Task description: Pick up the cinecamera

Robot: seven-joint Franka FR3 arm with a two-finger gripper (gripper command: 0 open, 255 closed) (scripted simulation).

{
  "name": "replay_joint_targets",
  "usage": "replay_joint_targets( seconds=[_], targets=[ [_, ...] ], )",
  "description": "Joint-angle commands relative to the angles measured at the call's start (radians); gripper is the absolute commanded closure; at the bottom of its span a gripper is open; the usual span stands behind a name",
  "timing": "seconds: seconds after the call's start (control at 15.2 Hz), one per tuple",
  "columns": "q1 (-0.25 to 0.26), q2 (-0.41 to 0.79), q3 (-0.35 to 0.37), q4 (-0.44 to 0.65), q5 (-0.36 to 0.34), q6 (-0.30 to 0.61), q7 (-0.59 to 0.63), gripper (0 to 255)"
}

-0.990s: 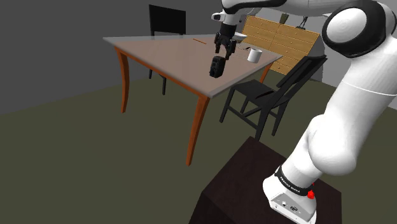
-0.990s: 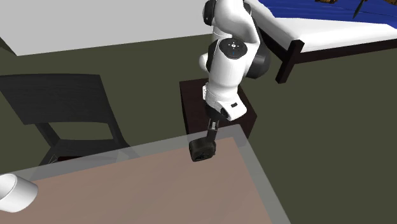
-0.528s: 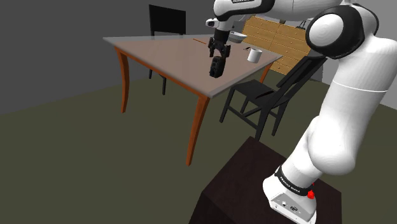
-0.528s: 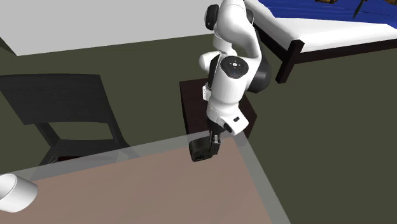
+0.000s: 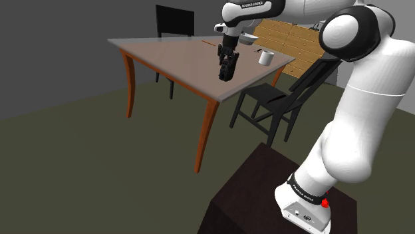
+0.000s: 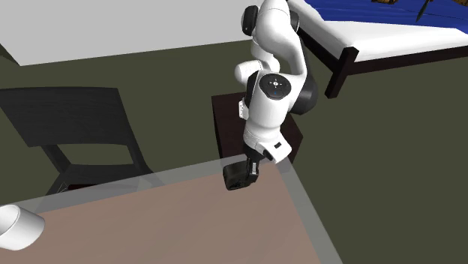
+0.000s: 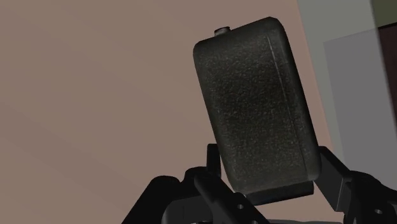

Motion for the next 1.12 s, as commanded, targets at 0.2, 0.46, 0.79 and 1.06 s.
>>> replay_joint_targets(
  seconds=[0.2, 0.46, 0.79, 1.06],
  targets=[
    [-0.001, 0.001, -0.001, -0.001, -0.001, 0.001, -0.001, 255],
    [-0.001, 0.0, -0.001, 0.025, -0.001, -0.027, 0.0, 255],
    [-0.004, 0.001, -0.002, 0.094, 0.0, -0.094, -0.005, 255],
    [-0.007, 0.006, -0.004, 0.154, 0.003, -0.15, -0.01, 255]
  ],
)
